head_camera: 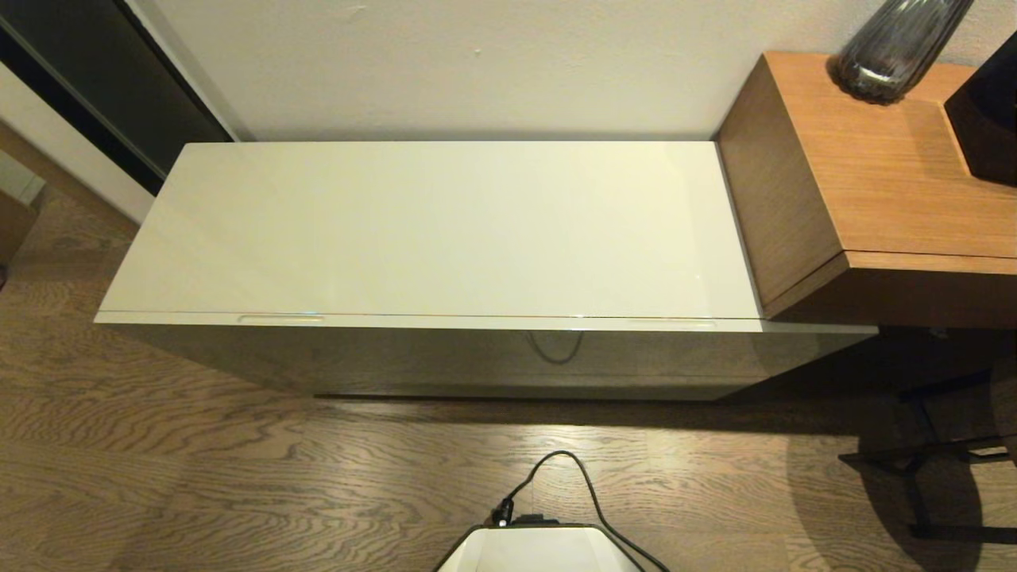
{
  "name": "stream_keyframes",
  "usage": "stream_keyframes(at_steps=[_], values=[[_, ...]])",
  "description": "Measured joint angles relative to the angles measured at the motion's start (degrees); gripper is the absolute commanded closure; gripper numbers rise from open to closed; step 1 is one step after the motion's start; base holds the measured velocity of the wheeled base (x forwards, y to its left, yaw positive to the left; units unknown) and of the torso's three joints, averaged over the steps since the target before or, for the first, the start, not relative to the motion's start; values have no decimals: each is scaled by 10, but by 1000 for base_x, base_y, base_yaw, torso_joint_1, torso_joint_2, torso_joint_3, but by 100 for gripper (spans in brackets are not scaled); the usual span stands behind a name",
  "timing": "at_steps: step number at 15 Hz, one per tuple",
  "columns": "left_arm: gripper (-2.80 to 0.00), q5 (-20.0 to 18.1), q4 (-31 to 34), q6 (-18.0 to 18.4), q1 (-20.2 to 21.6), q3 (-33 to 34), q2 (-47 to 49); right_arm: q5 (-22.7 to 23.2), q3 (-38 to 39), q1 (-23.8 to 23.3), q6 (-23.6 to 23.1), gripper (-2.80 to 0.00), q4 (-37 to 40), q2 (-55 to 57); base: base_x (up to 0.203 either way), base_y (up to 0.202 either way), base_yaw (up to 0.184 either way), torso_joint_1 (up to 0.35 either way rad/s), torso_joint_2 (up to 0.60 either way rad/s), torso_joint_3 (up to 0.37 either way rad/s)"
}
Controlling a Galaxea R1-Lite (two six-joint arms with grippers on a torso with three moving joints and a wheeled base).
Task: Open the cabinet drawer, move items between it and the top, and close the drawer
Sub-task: Open the drawer
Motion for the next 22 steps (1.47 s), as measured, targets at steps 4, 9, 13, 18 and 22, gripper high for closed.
stream_keyframes(at_steps=[4,9,13,18,22], values=[[0,7,-130,65,0,48,-1,0,0,0,0,0,0,0,0,0,0,0,0,0],[0,41,-278,123,0,156,-2,0,0,0,0,0,0,0,0,0,0,0,0,0],[0,49,-407,132,0,304,-2,0,0,0,0,0,0,0,0,0,0,0,0,0],[0,8,-520,116,0,417,-2,0,0,0,0,0,0,0,0,0,0,0,0,0],[0,-94,-498,89,0,437,-2,0,0,0,0,0,0,0,0,0,0,0,0,0]])
